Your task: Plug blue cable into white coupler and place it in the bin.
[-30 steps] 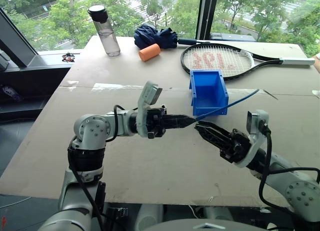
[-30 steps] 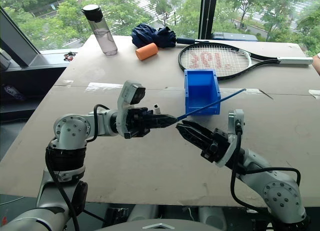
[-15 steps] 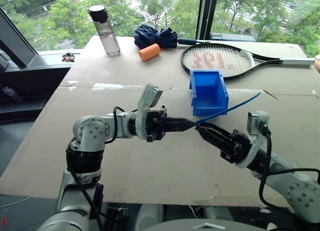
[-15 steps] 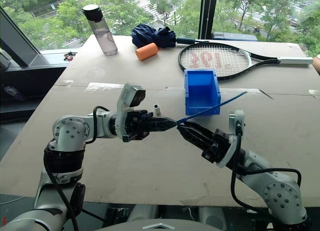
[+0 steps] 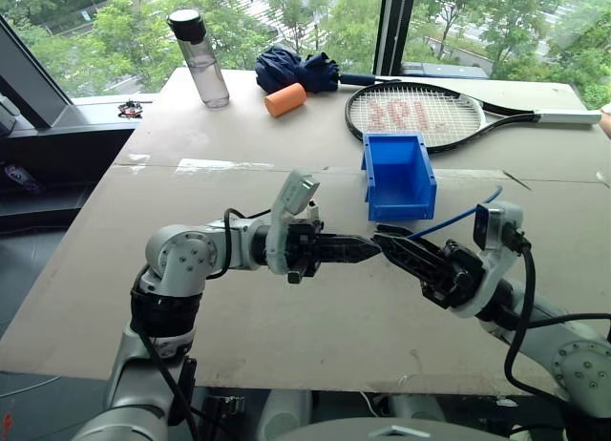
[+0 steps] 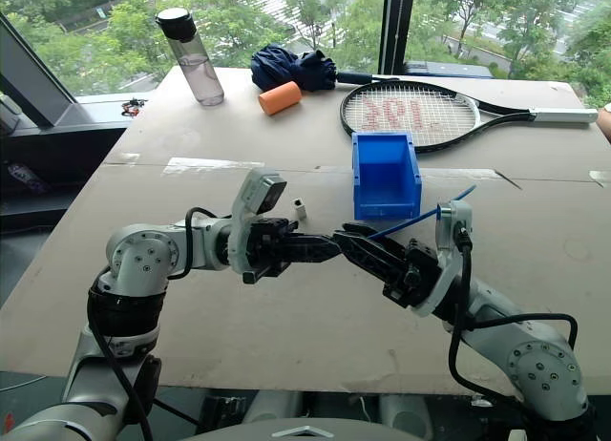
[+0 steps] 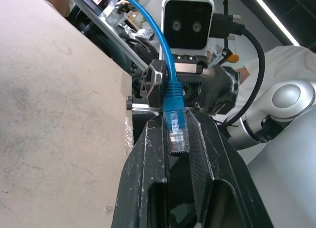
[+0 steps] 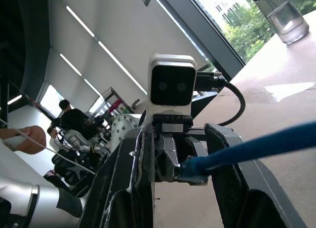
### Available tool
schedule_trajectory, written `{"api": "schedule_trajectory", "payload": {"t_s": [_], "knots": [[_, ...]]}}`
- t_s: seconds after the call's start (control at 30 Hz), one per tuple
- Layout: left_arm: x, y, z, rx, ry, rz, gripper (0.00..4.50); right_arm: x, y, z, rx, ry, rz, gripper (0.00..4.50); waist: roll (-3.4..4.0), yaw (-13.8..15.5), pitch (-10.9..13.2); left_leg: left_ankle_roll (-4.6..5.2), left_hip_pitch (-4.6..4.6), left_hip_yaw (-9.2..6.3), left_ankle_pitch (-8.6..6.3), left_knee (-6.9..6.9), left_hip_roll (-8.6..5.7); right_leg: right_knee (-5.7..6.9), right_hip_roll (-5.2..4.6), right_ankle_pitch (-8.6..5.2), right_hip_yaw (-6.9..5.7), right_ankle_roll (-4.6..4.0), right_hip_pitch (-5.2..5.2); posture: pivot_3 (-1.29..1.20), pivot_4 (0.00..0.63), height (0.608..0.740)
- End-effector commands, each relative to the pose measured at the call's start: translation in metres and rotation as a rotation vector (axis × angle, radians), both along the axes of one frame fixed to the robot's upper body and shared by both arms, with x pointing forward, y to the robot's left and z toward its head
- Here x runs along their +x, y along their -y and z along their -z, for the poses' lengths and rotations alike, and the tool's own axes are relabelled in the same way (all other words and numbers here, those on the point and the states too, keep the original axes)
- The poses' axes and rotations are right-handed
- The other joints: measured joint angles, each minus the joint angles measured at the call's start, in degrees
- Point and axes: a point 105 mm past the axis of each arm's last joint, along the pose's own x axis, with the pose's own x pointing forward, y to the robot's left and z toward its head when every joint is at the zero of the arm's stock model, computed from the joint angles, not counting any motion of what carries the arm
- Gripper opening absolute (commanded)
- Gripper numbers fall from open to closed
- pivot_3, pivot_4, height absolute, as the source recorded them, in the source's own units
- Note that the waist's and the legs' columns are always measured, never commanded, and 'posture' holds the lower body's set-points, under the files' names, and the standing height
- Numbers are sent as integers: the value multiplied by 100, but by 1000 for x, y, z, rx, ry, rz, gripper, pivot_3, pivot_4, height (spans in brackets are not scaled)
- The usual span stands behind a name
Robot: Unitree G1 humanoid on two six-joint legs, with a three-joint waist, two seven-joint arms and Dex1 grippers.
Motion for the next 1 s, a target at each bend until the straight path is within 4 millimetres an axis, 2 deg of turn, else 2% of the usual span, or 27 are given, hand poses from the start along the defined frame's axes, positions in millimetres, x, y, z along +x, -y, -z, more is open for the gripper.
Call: {"api": "schedule_trajectory", "payload": {"t_s": [0.03, 0.27, 0.53, 0.67, 0.73, 0.97, 1.0], "knots": [[-3, 3, -15, -59, 49, 17, 0, -4, -6, -4, 1, 2, -40, 1579, 0, -2, 0, 0, 0, 1, 0, 0, 0, 0, 0, 0, 0, 0, 0, 0, 150, 740], [2, -1, -21, -90, 36, -9, 0, -3, -7, -5, -2, -11, -44, 1579, 0, -5, 1, 0, 0, 1, 0, 0, -1, 0, 0, 0, 0, 1, 0, 0, 150, 740], [-1, 0, -16, -73, 36, -4, 0, 1, -5, -14, 41, -22, -35, 1579, 0, -7, 2, 0, -1, 0, 0, 0, -1, 0, 0, 1, 0, 2, 0, 0, 150, 740], [-1, 0, -16, -73, 38, -6, 0, 1, -5, -16, 54, -36, -47, 432, 1, -6, 3, 0, -1, 0, 0, 0, -1, -1, 0, 0, 0, 0, 0, 0, 150, 740], [-1, 1, -17, -75, 41, -9, 0, -1, -6, -16, 56, -42, -62, 45, 1, -4, 4, 0, -2, 0, 0, 0, -1, -1, 0, 0, 0, 0, -1, 0, 150, 740], [2, -2, -20, -78, 64, -34, 0, -4, -8, -16, 61, -57, -82, 45, 2, -6, 5, 0, -2, 0, 0, -1, -1, -2, 0, 0, 0, 0, -1, 0, 150, 740], [6, -4, -23, -77, 86, -75, 991, -3, -8, -16, 60, -55, -76, 0, 2, -6, 5, 0, -2, 0, 0, -1, -2, -2, 0, 0, 0, 0, -1, 0, 150, 740]]}}
